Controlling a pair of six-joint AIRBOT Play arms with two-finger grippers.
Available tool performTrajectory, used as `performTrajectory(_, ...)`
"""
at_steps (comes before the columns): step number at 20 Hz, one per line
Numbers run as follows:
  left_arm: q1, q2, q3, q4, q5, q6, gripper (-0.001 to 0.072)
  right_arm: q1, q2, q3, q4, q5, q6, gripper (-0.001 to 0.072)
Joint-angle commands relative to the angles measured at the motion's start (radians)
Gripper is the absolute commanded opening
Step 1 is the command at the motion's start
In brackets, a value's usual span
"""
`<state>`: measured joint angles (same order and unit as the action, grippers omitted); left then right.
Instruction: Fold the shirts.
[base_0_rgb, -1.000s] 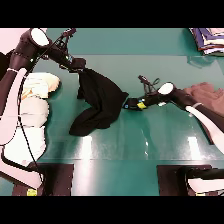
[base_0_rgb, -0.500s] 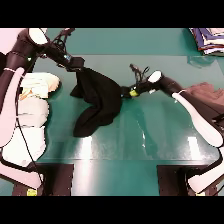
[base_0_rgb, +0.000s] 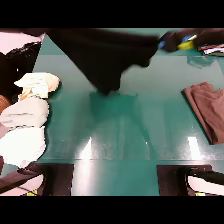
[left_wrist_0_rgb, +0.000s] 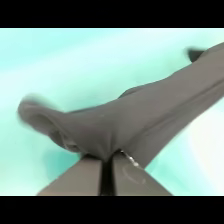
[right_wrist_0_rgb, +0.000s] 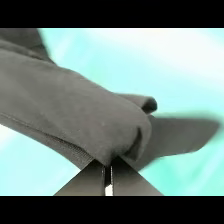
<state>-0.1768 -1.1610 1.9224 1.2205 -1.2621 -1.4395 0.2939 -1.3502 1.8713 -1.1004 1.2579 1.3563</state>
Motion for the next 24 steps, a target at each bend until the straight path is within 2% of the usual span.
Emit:
performTrajectory(1, -0.054, 0.152, 0.008, -0.054, 0.027, -0.001, 0.0025, -0.032, 0.127, 0.141, -0.07, 0.044, 0.004, 0.0014)
performTrajectory(4, -0.171, 0.173, 0.006, -0.052, -0.012, -0.01, 0.0025, -0.028, 0.187, 0.167, -0.073, 0.096, 0.005, 0.0014)
performTrajectory(7, -0.282, 0.142, -0.065, 0.002, -0.09, -0.028, 0.0025, -0.028, 0.238, 0.04, -0.081, 0.134, 0.005, 0.0015)
performTrajectory(11, -0.36, 0.081, -0.388, 0.028, -0.114, -0.075, 0.0025, -0.028, 0.213, -0.205, -0.081, 0.191, 0.006, 0.0015)
performTrajectory(14, -0.399, 0.034, -0.706, 0.021, -0.034, -0.075, 0.0026, -0.028, 0.155, -0.404, -0.078, 0.182, 0.005, 0.0015)
performTrajectory(17, -0.414, 0.01, -0.975, -0.012, 0.13, -0.073, 0.0027, -0.028, 0.116, -0.588, -0.078, 0.137, 0.005, 0.0015)
performTrajectory(20, -0.414, 0.006, -1.136, -0.117, 0.293, -0.072, 0.0028, -0.028, 0.116, -0.713, -0.077, 0.069, 0.005, 0.0015)
performTrajectory(21, -0.414, 0.006, -1.153, -0.152, 0.304, -0.071, 0.0065, -0.028, 0.125, -0.744, -0.077, 0.049, 0.005, 0.0015)
performTrajectory(22, -0.414, 0.006, -1.155, -0.174, 0.304, -0.071, 0.0336, -0.028, 0.133, -0.765, -0.077, 0.038, 0.005, 0.0015)
performTrajectory(23, -0.414, 0.006, -1.154, -0.206, 0.304, -0.071, 0.0539, -0.028, 0.145, -0.784, -0.077, 0.022, 0.005, 0.0015)
performTrajectory(24, -0.414, 0.006, -1.15, -0.214, 0.301, -0.069, 0.055, -0.028, 0.156, -0.8, -0.077, 0.009, 0.005, 0.0015)
